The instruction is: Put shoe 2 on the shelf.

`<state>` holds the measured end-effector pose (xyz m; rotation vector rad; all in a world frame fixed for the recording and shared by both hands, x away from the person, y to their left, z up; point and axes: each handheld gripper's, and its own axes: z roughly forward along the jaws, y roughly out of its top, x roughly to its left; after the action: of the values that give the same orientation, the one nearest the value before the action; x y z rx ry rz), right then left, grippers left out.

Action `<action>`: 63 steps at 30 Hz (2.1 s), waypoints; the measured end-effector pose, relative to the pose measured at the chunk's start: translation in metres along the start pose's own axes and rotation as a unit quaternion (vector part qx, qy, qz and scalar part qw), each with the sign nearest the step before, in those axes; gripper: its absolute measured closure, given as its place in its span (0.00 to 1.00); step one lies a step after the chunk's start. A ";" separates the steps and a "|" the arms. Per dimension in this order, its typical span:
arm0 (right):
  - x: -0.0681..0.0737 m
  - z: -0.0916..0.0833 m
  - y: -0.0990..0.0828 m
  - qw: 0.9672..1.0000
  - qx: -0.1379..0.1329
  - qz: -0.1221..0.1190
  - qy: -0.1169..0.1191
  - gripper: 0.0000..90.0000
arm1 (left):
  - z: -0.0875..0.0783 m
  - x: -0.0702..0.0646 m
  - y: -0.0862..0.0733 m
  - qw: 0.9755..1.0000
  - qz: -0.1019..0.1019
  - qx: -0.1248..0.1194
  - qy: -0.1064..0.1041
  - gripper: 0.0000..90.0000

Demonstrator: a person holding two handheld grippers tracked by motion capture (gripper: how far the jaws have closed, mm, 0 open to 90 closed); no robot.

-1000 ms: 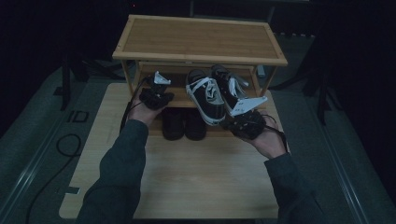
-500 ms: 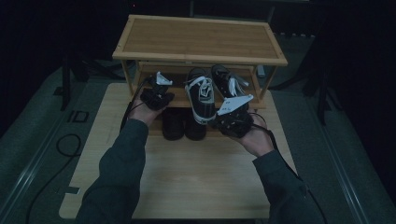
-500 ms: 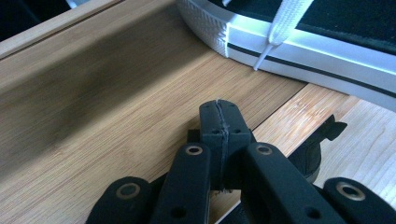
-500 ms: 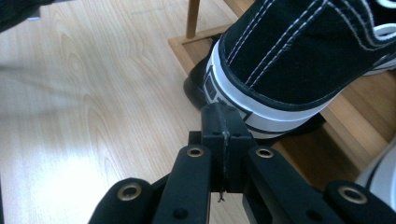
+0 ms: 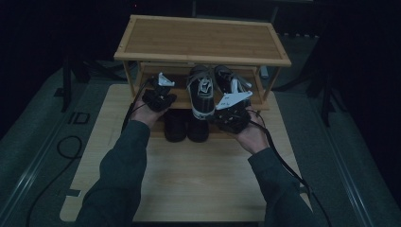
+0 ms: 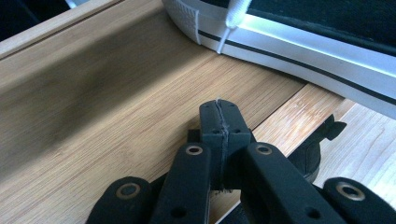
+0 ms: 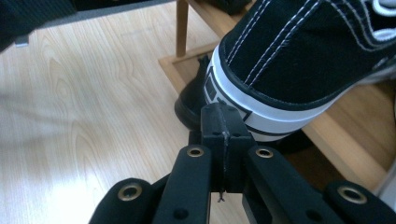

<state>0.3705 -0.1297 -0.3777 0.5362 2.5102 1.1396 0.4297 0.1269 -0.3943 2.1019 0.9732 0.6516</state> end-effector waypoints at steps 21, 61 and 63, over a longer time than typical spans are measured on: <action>0.005 0.022 0.010 1.000 0.000 -0.018 -0.011 1.00 | 0.000 -0.001 0.000 1.000 -0.008 -0.002 0.002 1.00; -0.010 0.037 0.014 0.998 0.000 0.015 -0.060 1.00 | 0.000 -0.001 -0.001 1.000 -0.009 -0.004 0.003 1.00; -0.009 0.040 0.014 0.998 -0.002 0.014 -0.059 1.00 | 0.000 -0.001 -0.001 1.000 -0.008 -0.003 0.003 1.00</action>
<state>0.3991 -0.0999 -0.3901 0.6215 2.4066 1.0896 0.4286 0.1269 -0.3950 2.0857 0.9881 0.6517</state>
